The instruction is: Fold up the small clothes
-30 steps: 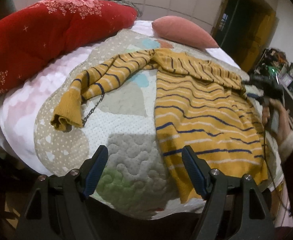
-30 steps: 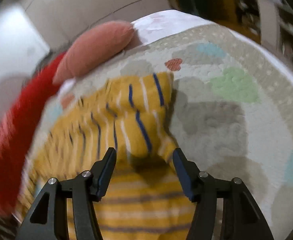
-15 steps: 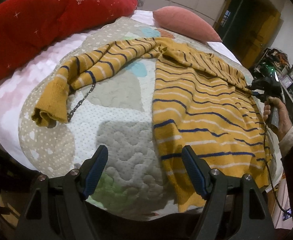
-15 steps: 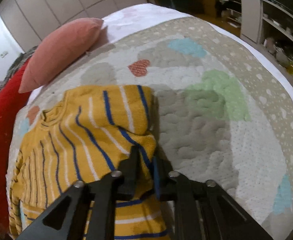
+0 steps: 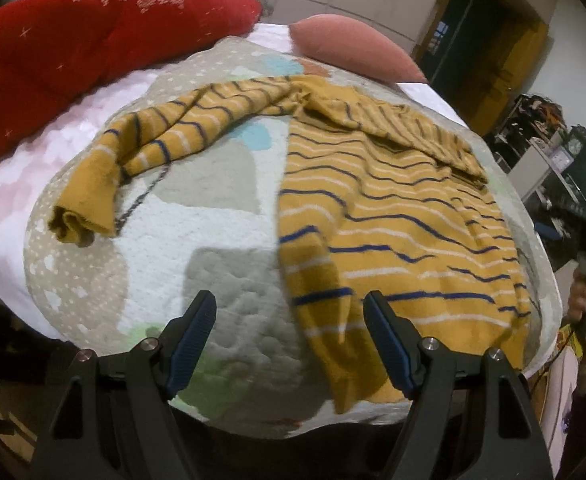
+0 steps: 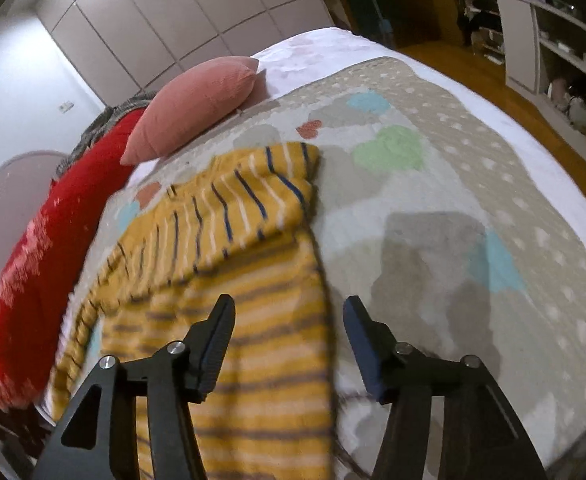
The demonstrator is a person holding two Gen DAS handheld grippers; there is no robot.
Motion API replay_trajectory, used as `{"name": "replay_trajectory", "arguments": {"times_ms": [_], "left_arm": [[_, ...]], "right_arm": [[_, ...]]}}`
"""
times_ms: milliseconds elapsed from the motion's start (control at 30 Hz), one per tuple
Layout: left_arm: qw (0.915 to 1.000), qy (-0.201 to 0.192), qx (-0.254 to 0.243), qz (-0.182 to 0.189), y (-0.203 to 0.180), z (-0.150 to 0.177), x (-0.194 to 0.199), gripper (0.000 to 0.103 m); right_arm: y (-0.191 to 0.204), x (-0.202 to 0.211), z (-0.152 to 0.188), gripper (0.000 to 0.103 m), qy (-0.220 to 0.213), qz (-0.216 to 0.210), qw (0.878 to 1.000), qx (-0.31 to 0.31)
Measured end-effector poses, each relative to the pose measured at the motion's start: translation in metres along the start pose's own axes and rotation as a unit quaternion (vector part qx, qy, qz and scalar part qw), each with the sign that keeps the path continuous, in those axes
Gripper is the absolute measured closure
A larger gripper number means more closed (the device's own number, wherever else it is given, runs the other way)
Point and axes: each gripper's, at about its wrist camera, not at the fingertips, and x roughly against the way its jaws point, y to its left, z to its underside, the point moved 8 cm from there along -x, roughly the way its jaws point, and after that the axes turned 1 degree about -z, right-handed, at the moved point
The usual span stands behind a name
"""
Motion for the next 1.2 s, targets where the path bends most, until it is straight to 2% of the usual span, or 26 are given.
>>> {"name": "replay_trajectory", "arguments": {"times_ms": [100, 233, 400, 700, 900, 1000, 1133, 1167, 1200], "left_arm": [[0.9998, -0.008, -0.016, 0.001, -0.012, 0.003, 0.006, 0.028], [0.9995, -0.010, -0.029, -0.002, -0.021, 0.008, 0.012, 0.028], [0.9996, -0.016, -0.023, -0.006, -0.019, 0.009, 0.021, 0.028], [0.9999, -0.010, -0.008, -0.010, -0.009, 0.015, 0.023, 0.028], [0.9998, 0.007, -0.015, -0.013, -0.002, 0.010, 0.001, 0.027], [0.9997, 0.022, -0.007, 0.004, 0.001, 0.009, -0.017, 0.027], [0.9995, 0.026, -0.019, 0.001, -0.005, 0.007, -0.035, 0.026], [0.9994, 0.024, -0.025, -0.003, -0.007, 0.007, -0.037, 0.026], [0.9992, 0.022, -0.032, -0.008, -0.009, 0.007, -0.038, 0.026]], "right_arm": [[-0.014, 0.006, 0.024, 0.039, 0.008, 0.009, 1.000, -0.005], [-0.027, 0.006, 0.050, 0.039, 0.020, -0.006, 0.999, -0.027], [-0.029, 0.002, 0.080, 0.039, 0.032, -0.027, 0.998, -0.046], [-0.018, 0.002, 0.108, 0.033, 0.027, -0.046, 0.998, -0.044], [-0.016, 0.006, 0.115, 0.033, 0.016, -0.065, 0.997, -0.048], [-0.013, 0.007, 0.119, 0.033, 0.015, -0.080, 0.995, -0.052], [-0.002, 0.006, 0.126, 0.033, 0.012, -0.065, 0.997, -0.027], [0.002, 0.005, 0.127, 0.035, 0.014, -0.062, 0.998, -0.018], [0.006, 0.005, 0.129, 0.052, 0.016, -0.063, 0.998, -0.011]]}}
